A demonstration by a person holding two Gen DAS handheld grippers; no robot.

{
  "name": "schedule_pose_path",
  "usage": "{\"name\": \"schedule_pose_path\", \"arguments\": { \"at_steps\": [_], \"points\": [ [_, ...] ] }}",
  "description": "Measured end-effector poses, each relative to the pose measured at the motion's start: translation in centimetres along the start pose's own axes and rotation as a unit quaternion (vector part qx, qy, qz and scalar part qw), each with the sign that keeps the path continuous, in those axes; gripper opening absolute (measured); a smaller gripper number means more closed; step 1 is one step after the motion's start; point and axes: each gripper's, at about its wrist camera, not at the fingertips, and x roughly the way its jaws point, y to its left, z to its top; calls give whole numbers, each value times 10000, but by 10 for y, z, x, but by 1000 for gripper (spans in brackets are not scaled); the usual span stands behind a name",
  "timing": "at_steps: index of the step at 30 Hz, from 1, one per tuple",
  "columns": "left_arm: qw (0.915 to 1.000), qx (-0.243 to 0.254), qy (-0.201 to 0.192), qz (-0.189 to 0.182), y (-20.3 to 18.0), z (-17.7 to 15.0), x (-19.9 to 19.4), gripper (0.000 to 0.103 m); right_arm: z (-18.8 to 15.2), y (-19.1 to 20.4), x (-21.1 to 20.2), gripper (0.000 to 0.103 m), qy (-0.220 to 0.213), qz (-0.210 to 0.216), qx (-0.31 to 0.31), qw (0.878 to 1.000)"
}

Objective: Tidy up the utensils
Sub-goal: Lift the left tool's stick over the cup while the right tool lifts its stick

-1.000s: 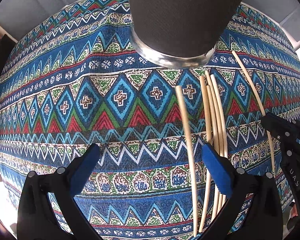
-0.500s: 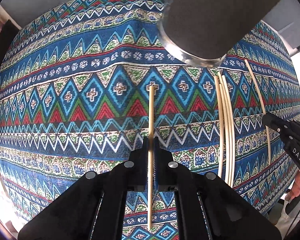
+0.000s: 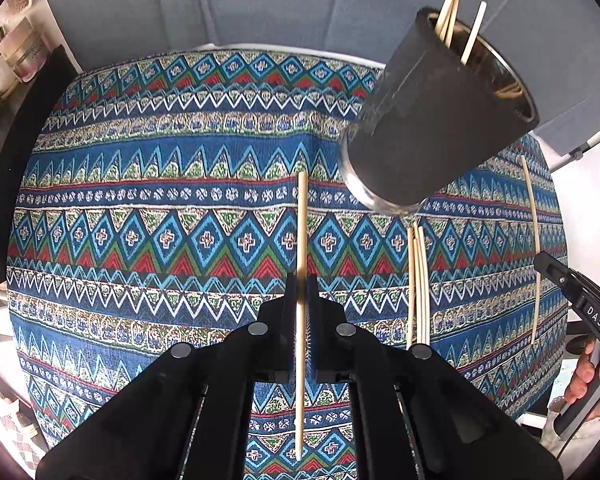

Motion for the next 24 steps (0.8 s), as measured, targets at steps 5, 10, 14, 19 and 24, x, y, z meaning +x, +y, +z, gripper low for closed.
{"name": "schedule_pose_path", "arguments": {
  "at_steps": [5, 10, 14, 19, 24],
  "points": [
    [9990, 72, -444, -79, -5, 19, -45, 4, 20, 17, -33, 5, -437, 88, -134, 9989],
    [9955, 346, -878, -56, -23, 34, -85, 5, 41, 37, -54, 5, -785, 131, -380, 9961],
    [9916, 587, -1149, 2, -36, 49, -110, 5, 56, 52, -63, 5, -956, 168, -525, 9939],
    [9869, 758, -1421, 81, -56, 72, -129, 5, 71, 64, -70, 5, -1171, 246, -610, 9909],
    [9821, 806, -1700, -42, -68, 93, -144, 5, 87, 72, -71, 5, -1368, 429, -706, 9871]
  ]
}}
